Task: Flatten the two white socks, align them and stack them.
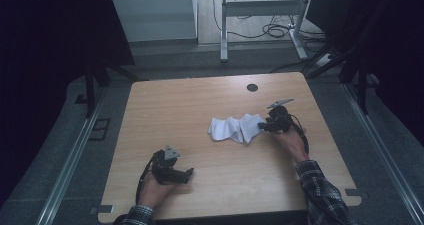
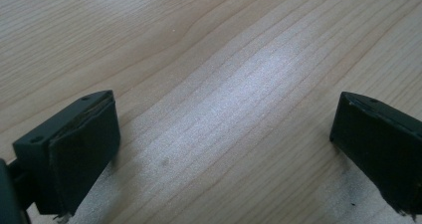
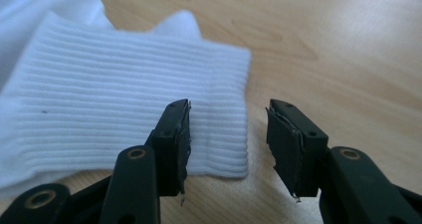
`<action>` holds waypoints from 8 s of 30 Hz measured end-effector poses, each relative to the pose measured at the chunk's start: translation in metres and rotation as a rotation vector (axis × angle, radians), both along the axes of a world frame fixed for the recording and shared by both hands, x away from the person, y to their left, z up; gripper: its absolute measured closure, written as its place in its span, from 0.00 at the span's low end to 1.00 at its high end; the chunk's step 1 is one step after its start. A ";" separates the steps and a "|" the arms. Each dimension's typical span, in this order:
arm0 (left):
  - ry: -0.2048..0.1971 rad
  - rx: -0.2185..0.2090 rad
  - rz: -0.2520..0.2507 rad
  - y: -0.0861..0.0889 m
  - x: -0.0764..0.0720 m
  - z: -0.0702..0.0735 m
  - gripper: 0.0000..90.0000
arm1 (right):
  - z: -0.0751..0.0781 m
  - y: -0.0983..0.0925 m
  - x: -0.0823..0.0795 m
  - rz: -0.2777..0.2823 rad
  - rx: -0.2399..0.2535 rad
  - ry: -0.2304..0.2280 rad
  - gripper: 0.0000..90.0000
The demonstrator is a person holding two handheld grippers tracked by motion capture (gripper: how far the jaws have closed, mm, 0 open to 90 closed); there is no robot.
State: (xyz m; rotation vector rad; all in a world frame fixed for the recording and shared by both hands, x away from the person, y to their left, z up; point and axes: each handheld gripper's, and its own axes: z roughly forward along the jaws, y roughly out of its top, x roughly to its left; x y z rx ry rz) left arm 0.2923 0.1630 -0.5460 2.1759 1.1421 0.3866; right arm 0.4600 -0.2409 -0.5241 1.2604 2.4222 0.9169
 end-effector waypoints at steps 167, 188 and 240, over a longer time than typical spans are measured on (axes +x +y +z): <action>-0.065 -0.119 -0.163 -0.190 0.083 0.056 0.94 | 0.036 -0.146 -0.116 -0.113 0.054 -0.061 0.90; -0.080 -0.128 -0.059 -0.058 0.006 0.071 0.94 | 0.062 -0.046 -0.142 0.154 0.120 -0.076 0.89; 0.079 -0.013 0.053 -0.104 0.122 0.026 0.94 | -0.005 -0.074 -0.113 0.049 0.058 -0.021 0.51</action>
